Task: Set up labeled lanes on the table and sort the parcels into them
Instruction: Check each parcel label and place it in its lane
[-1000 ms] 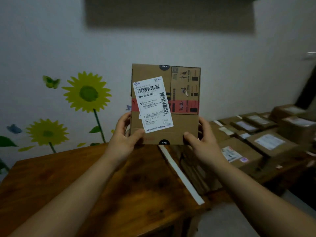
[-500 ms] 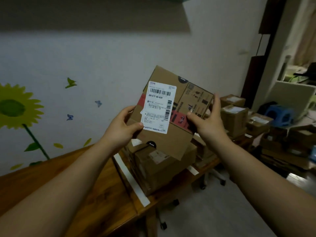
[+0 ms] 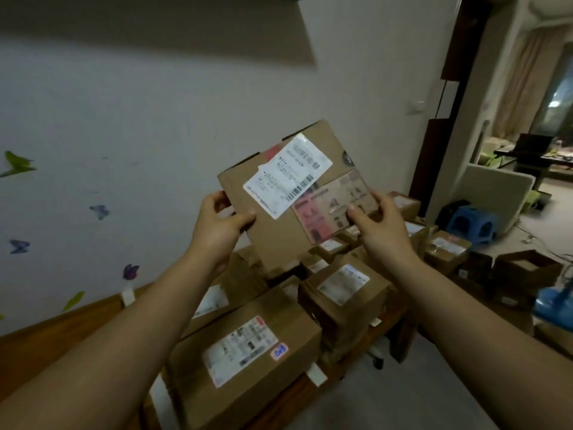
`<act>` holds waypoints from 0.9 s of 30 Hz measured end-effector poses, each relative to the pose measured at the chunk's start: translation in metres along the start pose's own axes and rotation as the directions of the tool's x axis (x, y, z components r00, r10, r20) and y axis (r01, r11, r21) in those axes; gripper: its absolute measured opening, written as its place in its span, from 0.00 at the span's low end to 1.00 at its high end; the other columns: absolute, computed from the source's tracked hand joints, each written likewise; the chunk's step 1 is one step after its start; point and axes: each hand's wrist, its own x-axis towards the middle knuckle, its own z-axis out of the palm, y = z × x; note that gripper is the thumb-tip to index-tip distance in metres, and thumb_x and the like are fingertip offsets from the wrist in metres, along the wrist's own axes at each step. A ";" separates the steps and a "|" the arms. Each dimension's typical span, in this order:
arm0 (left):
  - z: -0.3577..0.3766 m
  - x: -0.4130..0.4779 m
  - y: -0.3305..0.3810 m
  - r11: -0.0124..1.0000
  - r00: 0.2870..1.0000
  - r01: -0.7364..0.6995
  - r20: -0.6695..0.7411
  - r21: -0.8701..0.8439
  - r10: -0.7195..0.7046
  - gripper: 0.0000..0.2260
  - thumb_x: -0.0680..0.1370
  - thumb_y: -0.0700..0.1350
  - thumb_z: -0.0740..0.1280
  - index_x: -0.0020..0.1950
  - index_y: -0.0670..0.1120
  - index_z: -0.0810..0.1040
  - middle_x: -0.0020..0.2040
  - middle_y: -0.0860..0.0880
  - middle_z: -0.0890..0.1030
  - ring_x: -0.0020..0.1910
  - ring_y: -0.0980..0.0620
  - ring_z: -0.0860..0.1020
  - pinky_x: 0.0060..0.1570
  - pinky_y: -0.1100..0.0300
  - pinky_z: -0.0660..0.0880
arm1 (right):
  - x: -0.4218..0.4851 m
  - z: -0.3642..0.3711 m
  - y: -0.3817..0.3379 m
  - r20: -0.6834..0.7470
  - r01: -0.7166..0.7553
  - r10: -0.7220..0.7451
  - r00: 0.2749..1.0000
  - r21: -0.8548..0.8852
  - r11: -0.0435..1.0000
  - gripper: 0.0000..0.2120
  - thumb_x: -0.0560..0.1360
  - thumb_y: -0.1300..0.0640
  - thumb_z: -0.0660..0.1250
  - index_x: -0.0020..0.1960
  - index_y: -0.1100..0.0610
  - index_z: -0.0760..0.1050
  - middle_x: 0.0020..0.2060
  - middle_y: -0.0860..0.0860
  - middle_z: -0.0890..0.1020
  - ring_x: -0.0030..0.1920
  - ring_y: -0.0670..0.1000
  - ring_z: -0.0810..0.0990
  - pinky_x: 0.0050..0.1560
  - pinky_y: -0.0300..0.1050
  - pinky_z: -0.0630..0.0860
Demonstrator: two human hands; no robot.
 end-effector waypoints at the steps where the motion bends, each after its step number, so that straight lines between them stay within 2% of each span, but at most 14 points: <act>1: 0.009 0.009 -0.006 1.000 0.999 0.008 0.050 0.005 -0.008 0.28 0.74 0.36 0.69 0.71 0.49 0.64 0.62 0.53 0.71 0.51 0.55 0.77 0.45 0.54 0.79 | 0.013 -0.001 0.006 0.018 0.000 0.001 1.000 -0.065 0.998 0.22 0.76 0.51 0.67 0.69 0.48 0.66 0.59 0.49 0.77 0.56 0.50 0.79 0.55 0.54 0.79; 3: 0.026 0.026 -0.017 0.999 0.992 0.031 0.120 0.023 -0.033 0.32 0.74 0.35 0.68 0.74 0.54 0.61 0.63 0.53 0.70 0.49 0.57 0.77 0.37 0.57 0.78 | 0.036 -0.003 0.019 0.066 -0.038 0.047 0.997 -0.128 0.991 0.20 0.77 0.50 0.66 0.67 0.48 0.66 0.58 0.50 0.78 0.54 0.50 0.80 0.51 0.53 0.81; 5: 0.038 0.042 -0.026 0.997 0.989 0.042 0.139 0.067 -0.051 0.35 0.74 0.36 0.69 0.75 0.58 0.59 0.63 0.49 0.71 0.51 0.54 0.77 0.36 0.59 0.79 | 0.057 -0.004 0.032 0.111 -0.084 0.101 0.989 -0.142 0.986 0.18 0.77 0.52 0.65 0.65 0.47 0.65 0.57 0.50 0.78 0.52 0.49 0.81 0.48 0.51 0.82; 7: 0.048 0.054 -0.034 0.994 0.988 0.053 0.142 0.099 -0.067 0.38 0.74 0.35 0.69 0.76 0.59 0.56 0.56 0.49 0.73 0.49 0.53 0.77 0.33 0.64 0.79 | 0.076 -0.003 0.042 0.158 -0.078 0.110 0.981 -0.192 0.978 0.20 0.77 0.54 0.65 0.66 0.48 0.64 0.58 0.50 0.78 0.53 0.49 0.81 0.48 0.49 0.82; 9: 0.060 0.066 -0.041 0.990 0.989 0.057 0.127 0.126 -0.073 0.38 0.75 0.35 0.68 0.76 0.59 0.54 0.51 0.52 0.73 0.47 0.54 0.77 0.31 0.67 0.77 | 0.098 -0.001 0.053 0.206 -0.023 0.074 0.976 -0.241 0.970 0.24 0.77 0.55 0.65 0.70 0.47 0.61 0.60 0.48 0.76 0.57 0.49 0.79 0.52 0.50 0.81; 12: 0.076 0.082 -0.055 0.982 0.995 0.071 0.049 0.178 -0.081 0.35 0.75 0.38 0.69 0.76 0.58 0.56 0.53 0.53 0.72 0.48 0.55 0.76 0.35 0.65 0.78 | 0.135 0.001 0.076 0.332 0.105 0.003 0.943 -0.307 0.946 0.27 0.78 0.55 0.65 0.73 0.45 0.58 0.61 0.44 0.74 0.61 0.47 0.74 0.60 0.53 0.76; 14: 0.088 0.090 -0.067 0.974 0.995 0.102 -0.017 0.203 -0.100 0.32 0.76 0.39 0.68 0.74 0.57 0.59 0.58 0.53 0.71 0.47 0.56 0.76 0.37 0.63 0.78 | 0.159 0.004 0.098 0.439 0.190 -0.024 0.898 -0.339 0.921 0.26 0.78 0.53 0.64 0.73 0.44 0.59 0.60 0.42 0.74 0.60 0.45 0.74 0.60 0.50 0.75; 17: 0.106 0.095 -0.090 0.950 0.982 0.179 -0.103 0.255 -0.158 0.30 0.76 0.40 0.68 0.73 0.57 0.61 0.61 0.54 0.70 0.46 0.56 0.77 0.37 0.60 0.79 | 0.188 0.007 0.134 0.543 0.227 0.039 0.839 -0.413 0.882 0.28 0.78 0.49 0.63 0.75 0.44 0.56 0.62 0.45 0.72 0.57 0.44 0.72 0.54 0.42 0.71; 20: 0.116 0.094 -0.116 0.923 0.960 0.264 -0.163 0.280 -0.225 0.29 0.77 0.41 0.68 0.73 0.58 0.62 0.64 0.53 0.73 0.49 0.53 0.81 0.42 0.55 0.81 | 0.207 0.006 0.160 0.635 0.222 0.110 0.765 -0.420 0.880 0.28 0.79 0.47 0.61 0.76 0.45 0.56 0.68 0.49 0.71 0.62 0.48 0.72 0.58 0.44 0.71; 23: 0.121 0.088 -0.140 0.893 0.940 0.335 -0.174 0.301 -0.294 0.25 0.78 0.42 0.66 0.72 0.57 0.64 0.63 0.51 0.77 0.51 0.51 0.82 0.51 0.49 0.80 | 0.214 0.005 0.179 0.692 0.239 0.156 0.705 -0.438 0.867 0.28 0.79 0.45 0.60 0.76 0.46 0.56 0.69 0.52 0.69 0.62 0.51 0.73 0.62 0.47 0.70; 25: 0.124 0.083 -0.150 0.880 0.933 0.356 -0.173 0.313 -0.316 0.26 0.78 0.39 0.65 0.72 0.57 0.62 0.62 0.50 0.78 0.52 0.53 0.81 0.52 0.54 0.79 | 0.214 0.006 0.189 0.704 0.242 0.187 0.685 -0.461 0.854 0.28 0.79 0.43 0.59 0.76 0.44 0.55 0.70 0.54 0.68 0.64 0.53 0.72 0.64 0.49 0.71; 27: 0.127 0.079 -0.156 0.869 0.932 0.360 -0.172 0.341 -0.318 0.27 0.79 0.38 0.63 0.73 0.57 0.58 0.60 0.52 0.77 0.51 0.57 0.79 0.47 0.64 0.79 | 0.211 0.007 0.193 0.718 0.250 0.213 0.662 -0.480 0.841 0.27 0.79 0.42 0.57 0.76 0.43 0.54 0.68 0.55 0.67 0.62 0.54 0.73 0.62 0.49 0.71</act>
